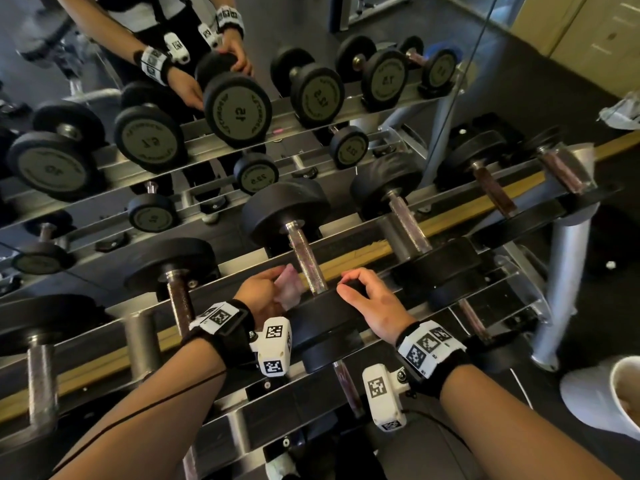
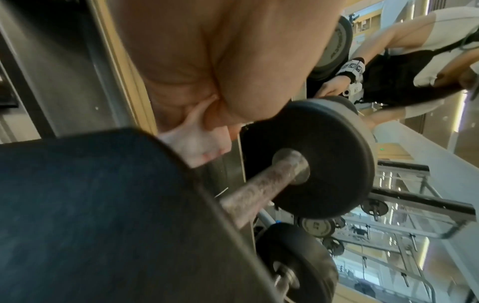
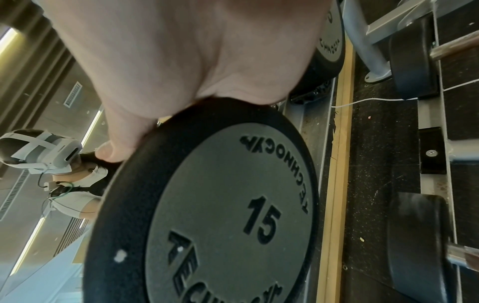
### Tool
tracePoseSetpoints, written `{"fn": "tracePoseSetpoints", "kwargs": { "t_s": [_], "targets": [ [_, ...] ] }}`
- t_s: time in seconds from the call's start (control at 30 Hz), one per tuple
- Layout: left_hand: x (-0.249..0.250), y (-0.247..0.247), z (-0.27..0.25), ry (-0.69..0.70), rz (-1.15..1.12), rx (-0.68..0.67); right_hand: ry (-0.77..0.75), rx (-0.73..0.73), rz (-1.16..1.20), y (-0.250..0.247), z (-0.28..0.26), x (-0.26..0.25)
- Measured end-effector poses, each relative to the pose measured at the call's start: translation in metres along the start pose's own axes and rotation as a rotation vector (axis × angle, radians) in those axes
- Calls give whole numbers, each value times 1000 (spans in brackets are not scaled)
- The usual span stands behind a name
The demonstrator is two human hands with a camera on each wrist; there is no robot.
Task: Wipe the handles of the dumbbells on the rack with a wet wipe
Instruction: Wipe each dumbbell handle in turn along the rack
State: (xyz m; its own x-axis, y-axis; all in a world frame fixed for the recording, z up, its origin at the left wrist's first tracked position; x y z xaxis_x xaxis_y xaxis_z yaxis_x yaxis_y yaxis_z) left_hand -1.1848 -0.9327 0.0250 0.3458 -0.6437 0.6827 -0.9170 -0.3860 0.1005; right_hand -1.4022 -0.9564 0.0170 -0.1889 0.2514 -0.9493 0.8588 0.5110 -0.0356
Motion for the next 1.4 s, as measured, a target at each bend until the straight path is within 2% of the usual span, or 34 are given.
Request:
{"fn": "tracePoseSetpoints", "kwargs": {
  "t_s": [0.13,0.23,0.4,0.67,0.83,0.97,1.1,1.23,1.33,1.4],
  "targets": [
    [5,15,-5,23,28,-141,-10,5,-9,0,1,0],
    [6,13,-8,9,60,-171,-8,8,-9,0,1,1],
    [3,17,-1,35,73,-92,-3,8,-3,0,1,2],
    [-9,-14,-8,17,-87,-92,-20,18,-15,0,2,2],
    [-4,7,-2,48,-9,-9,-15,16,-7,0,2,2],
    [1,20,2,23,106,-12,-12,22,-14,0,2,2],
    [-1,5,-6,14,15,-9,-29,28,-21,1,1,2],
    [1,-10,-5,128,-104,80,-29,20,-15,1,1,1],
    [11,-4,0,133,-187,98,-35,22,-25,1,0,1],
    [12,9,1,139,-128,60,-38,20,-25,2,0,1]
  ]
}}
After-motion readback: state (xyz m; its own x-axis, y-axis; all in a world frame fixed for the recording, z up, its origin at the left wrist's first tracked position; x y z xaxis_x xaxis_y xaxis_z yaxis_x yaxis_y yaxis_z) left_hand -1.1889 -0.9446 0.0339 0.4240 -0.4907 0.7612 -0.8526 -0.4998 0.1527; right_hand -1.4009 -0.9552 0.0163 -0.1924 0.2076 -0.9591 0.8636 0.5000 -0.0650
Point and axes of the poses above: each hand's wrist, its own z-axis towards the middle knuckle, its own y-axis out of the palm, x = y × z, the point moved 1 cm from there along z, towards the middle knuckle, and after that the axes turned 7 degrees about z, right-handed, at the moved point
